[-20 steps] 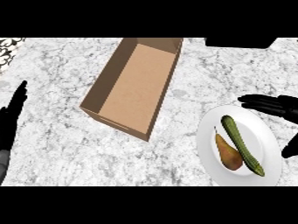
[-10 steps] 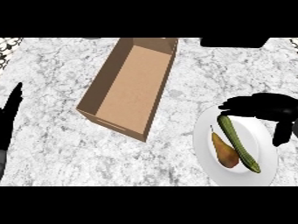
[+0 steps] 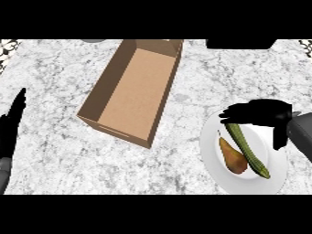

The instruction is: Pick the squash from the plate and place it in the cardboard box

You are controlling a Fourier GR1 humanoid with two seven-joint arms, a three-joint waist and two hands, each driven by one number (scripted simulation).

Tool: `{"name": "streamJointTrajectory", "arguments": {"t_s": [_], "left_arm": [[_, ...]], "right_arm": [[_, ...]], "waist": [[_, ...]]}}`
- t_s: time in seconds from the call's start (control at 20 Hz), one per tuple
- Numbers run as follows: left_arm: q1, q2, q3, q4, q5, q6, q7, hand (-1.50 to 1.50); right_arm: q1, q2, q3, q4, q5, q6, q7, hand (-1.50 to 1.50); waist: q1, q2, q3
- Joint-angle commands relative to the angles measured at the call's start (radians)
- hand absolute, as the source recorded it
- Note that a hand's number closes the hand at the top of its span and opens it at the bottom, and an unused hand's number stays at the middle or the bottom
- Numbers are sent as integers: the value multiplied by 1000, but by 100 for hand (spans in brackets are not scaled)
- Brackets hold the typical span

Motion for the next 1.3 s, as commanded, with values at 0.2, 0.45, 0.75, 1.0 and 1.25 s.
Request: {"name": "streamJointTrajectory", "arguments": {"t_s": [0.2, 0.45, 0.75, 1.0, 1.25], "left_arm": [[36, 11, 67, -22, -10, -54, -13, 0], [-31, -31, 75, 98, -40, -30, -66, 0], [25, -13, 85, -37, -39, -60, 7, 0], [40, -47, 83, -23, -70, -56, -14, 0], [39, -61, 118, 5, -76, -63, -64, 0]], "right_arm": [[24, 47, -39, 7, 91, 40, -53, -150], [14, 26, -47, -42, 68, 108, -122, -150], [92, -7, -60, -140, 40, 108, -143, -150], [138, -72, -64, -243, 88, 121, -75, -150], [181, 27, -50, -232, 179, 88, 63, -150]], "waist": [[-7, -3, 0], [-19, -2, -2], [-15, -5, -1], [-12, -4, -1], [-8, -2, -1]]}}
